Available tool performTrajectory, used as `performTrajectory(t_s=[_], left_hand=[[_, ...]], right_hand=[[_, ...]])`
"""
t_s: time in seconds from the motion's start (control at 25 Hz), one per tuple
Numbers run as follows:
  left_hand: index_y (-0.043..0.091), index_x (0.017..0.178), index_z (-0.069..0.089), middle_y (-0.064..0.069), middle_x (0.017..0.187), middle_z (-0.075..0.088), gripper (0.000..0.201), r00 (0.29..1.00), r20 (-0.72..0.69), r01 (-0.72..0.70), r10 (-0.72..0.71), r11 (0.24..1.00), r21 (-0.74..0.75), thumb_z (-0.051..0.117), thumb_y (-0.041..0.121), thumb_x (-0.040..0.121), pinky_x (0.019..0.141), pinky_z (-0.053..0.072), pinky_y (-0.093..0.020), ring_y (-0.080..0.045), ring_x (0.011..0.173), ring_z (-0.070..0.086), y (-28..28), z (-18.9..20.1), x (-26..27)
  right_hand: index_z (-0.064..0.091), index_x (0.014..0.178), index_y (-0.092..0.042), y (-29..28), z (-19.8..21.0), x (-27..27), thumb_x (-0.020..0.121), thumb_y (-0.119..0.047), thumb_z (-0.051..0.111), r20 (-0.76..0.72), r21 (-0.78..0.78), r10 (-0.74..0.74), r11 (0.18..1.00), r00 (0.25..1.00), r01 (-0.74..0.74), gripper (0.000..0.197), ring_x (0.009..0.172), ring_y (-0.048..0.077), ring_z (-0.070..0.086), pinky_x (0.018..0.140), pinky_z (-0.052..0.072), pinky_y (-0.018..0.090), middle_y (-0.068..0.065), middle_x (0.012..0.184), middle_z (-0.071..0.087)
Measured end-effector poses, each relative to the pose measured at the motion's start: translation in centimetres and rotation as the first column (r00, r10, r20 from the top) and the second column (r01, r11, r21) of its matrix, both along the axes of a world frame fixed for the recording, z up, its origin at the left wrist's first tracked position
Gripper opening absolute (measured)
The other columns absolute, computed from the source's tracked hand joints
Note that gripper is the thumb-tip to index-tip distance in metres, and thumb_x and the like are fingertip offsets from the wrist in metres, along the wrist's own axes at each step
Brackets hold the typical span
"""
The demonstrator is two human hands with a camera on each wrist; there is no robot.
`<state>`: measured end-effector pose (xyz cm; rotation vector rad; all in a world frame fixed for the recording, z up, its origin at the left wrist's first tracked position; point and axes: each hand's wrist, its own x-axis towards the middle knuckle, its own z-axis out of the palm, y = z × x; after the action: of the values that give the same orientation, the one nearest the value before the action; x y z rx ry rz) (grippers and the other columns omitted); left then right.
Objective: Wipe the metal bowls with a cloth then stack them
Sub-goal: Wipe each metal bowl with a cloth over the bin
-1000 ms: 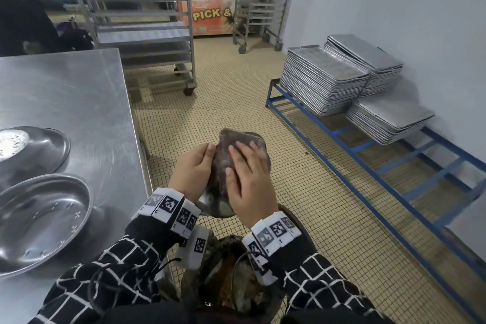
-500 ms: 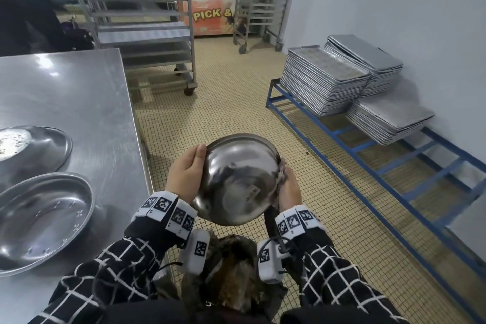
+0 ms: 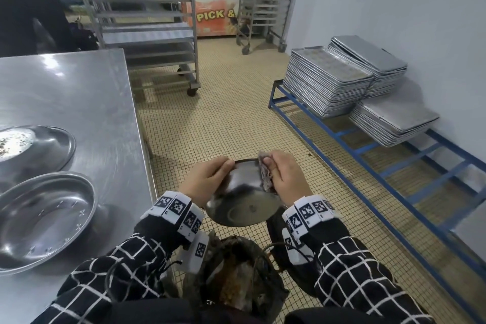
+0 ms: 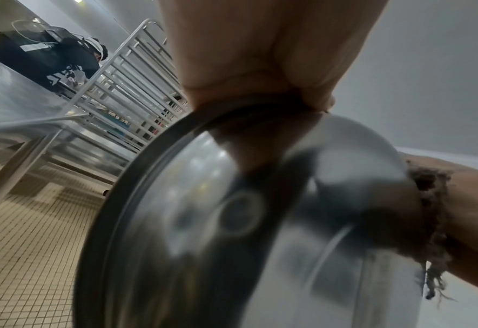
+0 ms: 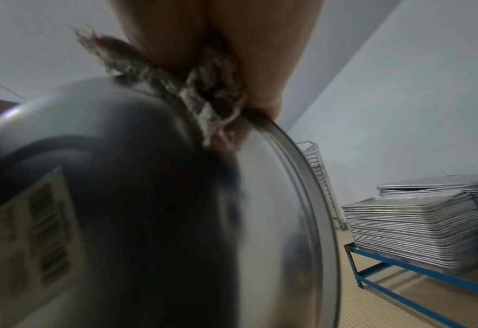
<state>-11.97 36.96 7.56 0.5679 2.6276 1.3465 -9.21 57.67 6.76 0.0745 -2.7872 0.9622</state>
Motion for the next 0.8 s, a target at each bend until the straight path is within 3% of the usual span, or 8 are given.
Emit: performTrajectory(t_s=[0.08,0.16,0.24,0.32,0.44,0.52,0.64,0.8], left_hand=[[0.024,0.082,0.057,0.002,0.076,0.062,0.027,0.999,-0.015,-0.034,0.034,0.999,-0.015,0.039,0.034,0.099,0.069,0.042,-0.025,-0.018,0.073,0.057,0.0,-0.2,0.0],[0.017,0.086,0.060,-0.001,0.075,0.062,0.030,0.995,-0.034,-0.099,0.099,0.995,-0.008,0.039,0.034,0.099,0.066,0.040,-0.024,-0.018,0.071,0.056,0.1,-0.5,0.0],[0.012,0.088,0.061,-0.004,0.076,0.063,0.034,0.985,-0.043,-0.165,0.166,0.986,0.012,0.038,0.034,0.100,0.064,0.042,-0.024,-0.021,0.071,0.057,0.4,-0.5,0.1],[0.010,0.087,0.062,-0.004,0.073,0.064,0.036,0.970,-0.072,-0.229,0.234,0.971,0.067,0.038,0.034,0.100,0.064,0.044,-0.028,-0.022,0.069,0.059,0.7,0.0,0.1],[0.014,0.082,0.061,0.001,0.068,0.062,0.037,0.950,-0.161,-0.259,0.267,0.963,0.067,0.038,0.035,0.100,0.059,0.041,-0.023,-0.016,0.064,0.057,0.8,1.3,0.0],[0.020,0.071,0.055,0.004,0.061,0.056,0.037,0.946,-0.192,-0.254,0.263,0.965,0.069,0.037,0.036,0.100,0.056,0.038,-0.023,-0.013,0.058,0.052,0.7,1.9,0.1],[0.025,0.063,0.044,0.004,0.056,0.051,0.040,0.942,-0.162,-0.276,0.294,0.953,0.122,0.036,0.036,0.100,0.055,0.037,-0.027,-0.014,0.053,0.046,0.2,1.9,-0.2],[0.024,0.064,0.047,0.004,0.057,0.051,0.039,0.940,-0.156,-0.284,0.302,0.950,0.129,0.037,0.034,0.101,0.057,0.036,-0.028,-0.013,0.054,0.046,0.1,1.7,-0.5]], right_hand=[[0.059,0.104,-0.009,-1.0,-0.2,-0.2,0.097,-0.045,0.031,-0.106,0.068,-0.039,0.997,0.994,0.047,0.047,0.095,0.012,0.043,0.086,0.043,0.033,0.003,0.100,0.055],[0.063,0.103,-0.012,-2.2,-0.5,0.0,0.095,-0.045,0.032,-0.253,0.145,-0.177,0.965,0.951,0.218,0.046,0.099,0.018,0.043,0.086,0.045,0.038,0.005,0.105,0.054],[0.061,0.116,-0.015,-4.3,-0.8,0.9,0.095,-0.042,0.035,-0.299,0.139,-0.278,0.934,0.913,0.329,0.042,0.108,0.023,0.043,0.087,0.048,0.040,0.009,0.119,0.050],[0.050,0.132,-0.016,-6.5,-0.8,2.0,0.098,-0.044,0.028,-0.304,0.082,-0.252,0.954,0.919,0.289,0.049,0.124,0.026,0.038,0.100,0.043,0.043,0.009,0.134,0.045],[0.036,0.143,-0.017,-7.6,-1.5,2.7,0.098,-0.048,0.020,-0.341,0.129,-0.172,0.965,0.924,0.228,0.057,0.141,0.024,0.021,0.115,0.023,0.042,0.006,0.149,0.033],[0.032,0.144,-0.017,-6.5,-1.7,2.1,0.098,-0.050,0.020,-0.298,-0.030,-0.224,0.974,0.928,0.225,0.057,0.140,0.021,0.026,0.111,0.033,0.044,0.004,0.150,0.031],[0.034,0.143,-0.019,-4.1,-2.6,1.6,0.099,-0.043,0.028,-0.145,-0.341,-0.328,0.902,0.933,0.264,0.051,0.129,0.015,0.042,0.097,0.049,0.044,0.002,0.143,0.040],[0.033,0.145,-0.023,-5.4,-2.4,2.9,0.100,-0.038,0.032,-0.292,-0.154,-0.172,0.979,0.941,0.131,0.048,0.140,0.013,0.023,0.109,0.036,0.040,-0.001,0.153,0.026]])
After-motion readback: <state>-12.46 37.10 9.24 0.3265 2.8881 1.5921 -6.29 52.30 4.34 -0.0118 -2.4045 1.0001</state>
